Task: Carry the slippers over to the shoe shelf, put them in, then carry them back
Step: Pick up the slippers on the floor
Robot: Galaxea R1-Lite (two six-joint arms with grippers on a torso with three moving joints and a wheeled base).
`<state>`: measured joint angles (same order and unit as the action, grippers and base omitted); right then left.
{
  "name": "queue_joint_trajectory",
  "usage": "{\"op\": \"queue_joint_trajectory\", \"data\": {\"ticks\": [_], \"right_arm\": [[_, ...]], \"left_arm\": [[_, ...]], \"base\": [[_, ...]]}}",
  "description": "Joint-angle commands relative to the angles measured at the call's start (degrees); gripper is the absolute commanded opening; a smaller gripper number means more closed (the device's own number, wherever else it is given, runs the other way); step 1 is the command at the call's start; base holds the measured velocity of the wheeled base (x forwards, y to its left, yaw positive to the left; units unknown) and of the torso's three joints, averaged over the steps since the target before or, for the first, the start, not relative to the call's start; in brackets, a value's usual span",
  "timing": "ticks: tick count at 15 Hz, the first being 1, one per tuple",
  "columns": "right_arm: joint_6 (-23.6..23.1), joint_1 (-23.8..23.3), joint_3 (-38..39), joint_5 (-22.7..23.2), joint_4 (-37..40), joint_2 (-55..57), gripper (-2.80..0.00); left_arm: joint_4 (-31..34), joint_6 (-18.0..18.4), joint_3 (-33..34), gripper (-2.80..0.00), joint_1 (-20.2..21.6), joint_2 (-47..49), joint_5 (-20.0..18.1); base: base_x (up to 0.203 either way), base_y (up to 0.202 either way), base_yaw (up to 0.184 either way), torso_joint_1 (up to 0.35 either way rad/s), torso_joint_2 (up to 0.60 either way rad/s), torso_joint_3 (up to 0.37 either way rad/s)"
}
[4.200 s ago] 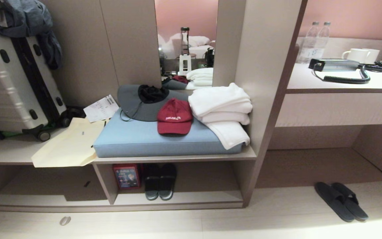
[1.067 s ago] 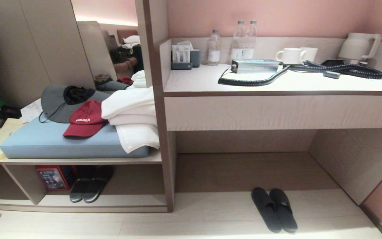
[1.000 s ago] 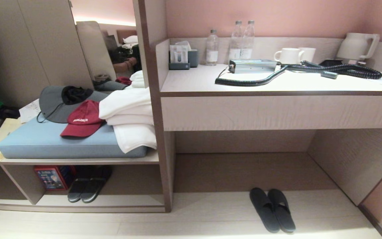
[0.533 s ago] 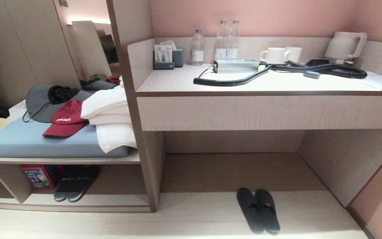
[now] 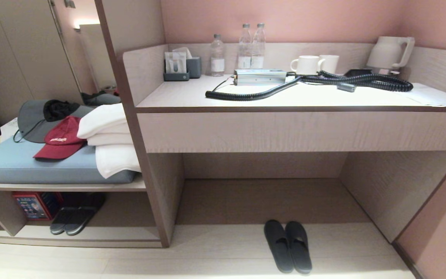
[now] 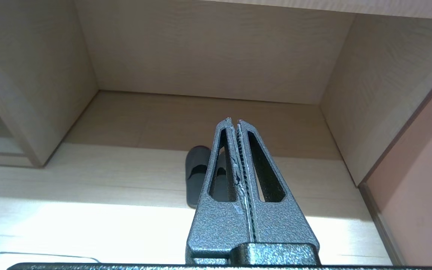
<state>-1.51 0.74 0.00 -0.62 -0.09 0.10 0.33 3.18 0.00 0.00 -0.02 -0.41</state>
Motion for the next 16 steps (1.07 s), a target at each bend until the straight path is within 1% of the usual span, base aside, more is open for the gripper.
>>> {"op": "queue_joint_trajectory", "data": {"ticks": [1, 6, 9, 16], "right_arm": [[0.0, 0.0, 0.0, 0.0, 0.0, 0.0, -2.8], [0.0, 0.0, 0.0, 0.0, 0.0, -0.1, -2.8], [0.3, 0.0, 0.0, 0.0, 0.0, -0.1, -2.8], [-0.1, 0.0, 0.0, 0.1, 0.0, 0.0, -2.8]], "left_arm": [[-0.1, -0.1, 0.0, -2.8, 0.1, 0.0, 0.1], [-0.1, 0.1, 0.0, -2.8, 0.1, 0.1, 0.2], [-0.1, -2.4, 0.0, -2.8, 0.0, 0.0, 0.4], [-0.2, -2.6, 0.0, -2.8, 0.0, 0.0, 0.3]], "base": [[0.0, 0.0, 0.0, 0.0, 0.0, 0.0], [0.0, 0.0, 0.0, 0.0, 0.0, -0.019], [0.0, 0.0, 0.0, 0.002, 0.0, -0.177], [0.0, 0.0, 0.0, 0.003, 0.0, -0.195]]}}
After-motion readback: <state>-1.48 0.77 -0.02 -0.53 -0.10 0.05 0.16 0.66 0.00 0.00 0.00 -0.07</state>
